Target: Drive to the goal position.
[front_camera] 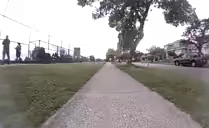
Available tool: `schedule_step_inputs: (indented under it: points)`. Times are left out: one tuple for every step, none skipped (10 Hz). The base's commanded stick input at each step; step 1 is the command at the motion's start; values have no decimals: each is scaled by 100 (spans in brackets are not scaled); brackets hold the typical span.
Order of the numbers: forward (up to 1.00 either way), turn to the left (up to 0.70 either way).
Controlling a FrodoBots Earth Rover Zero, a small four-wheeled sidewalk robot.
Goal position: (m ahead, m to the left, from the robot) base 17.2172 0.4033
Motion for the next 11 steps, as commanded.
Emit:
schedule_step_inputs:
  points:
    - [70, 0]
    - [70, 0]
    - [70, 0]
    - [70, 0]
    - [70, 0]
    - [70, 0]
    - [70, 0]
    - [70, 0]
    - [70, 0]
    - [70, 0]
    - [70, 0]
